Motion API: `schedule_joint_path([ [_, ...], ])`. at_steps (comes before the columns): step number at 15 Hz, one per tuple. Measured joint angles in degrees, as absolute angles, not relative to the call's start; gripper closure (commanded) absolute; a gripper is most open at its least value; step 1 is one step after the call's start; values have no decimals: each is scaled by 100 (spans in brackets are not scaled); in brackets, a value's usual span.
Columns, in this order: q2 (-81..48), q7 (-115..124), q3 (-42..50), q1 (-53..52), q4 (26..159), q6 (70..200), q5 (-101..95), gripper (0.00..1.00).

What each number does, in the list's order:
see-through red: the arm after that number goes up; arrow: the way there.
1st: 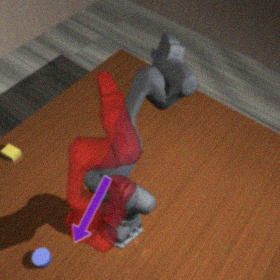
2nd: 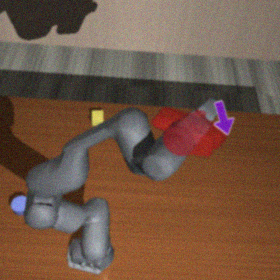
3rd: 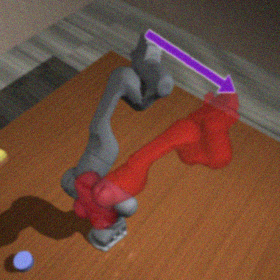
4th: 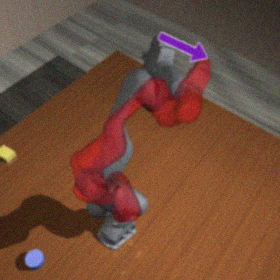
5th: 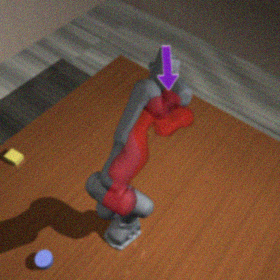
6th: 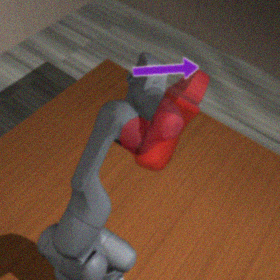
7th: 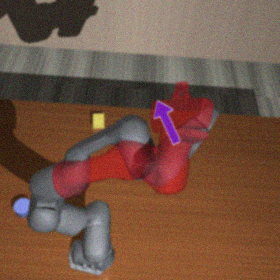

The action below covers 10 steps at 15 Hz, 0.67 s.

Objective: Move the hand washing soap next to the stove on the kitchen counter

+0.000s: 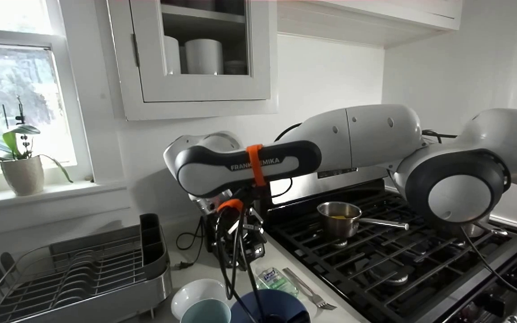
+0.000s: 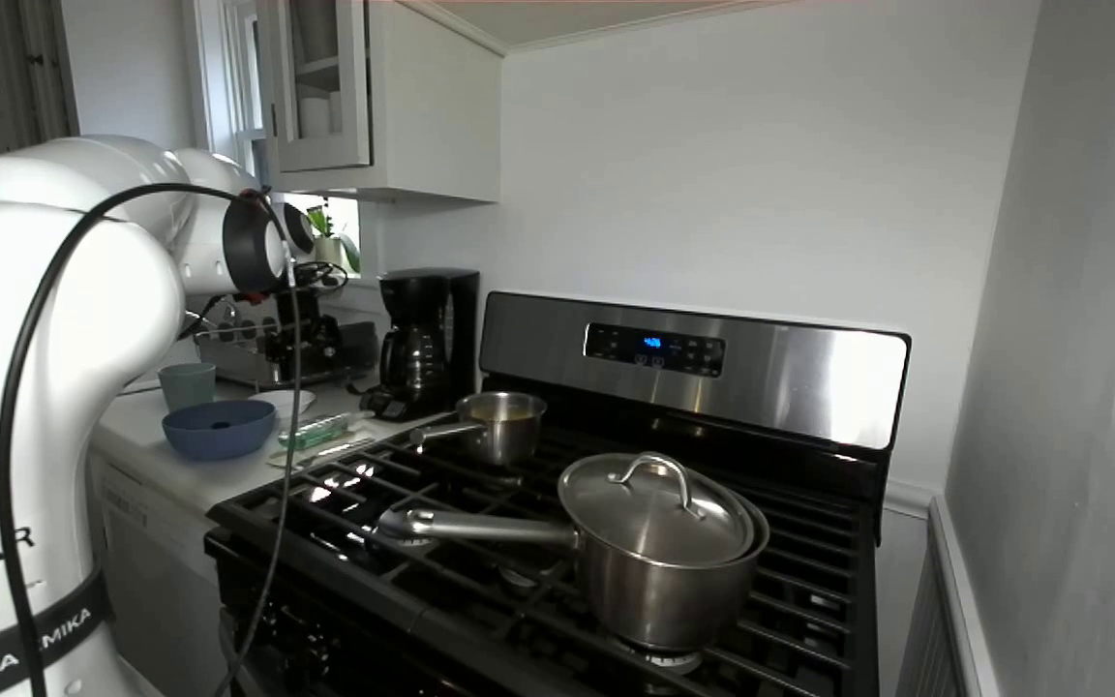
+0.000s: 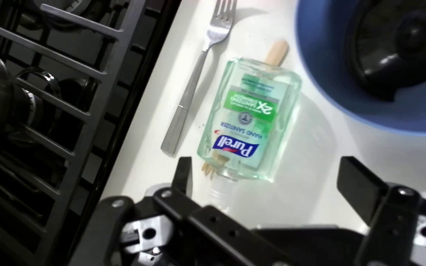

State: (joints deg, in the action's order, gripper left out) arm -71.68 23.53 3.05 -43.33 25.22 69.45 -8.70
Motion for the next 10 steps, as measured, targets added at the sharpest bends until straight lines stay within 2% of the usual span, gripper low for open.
schedule_joint_path([
  [10, -6831, 2132, 87, -4724, 2524, 7480, -827, 0],
])
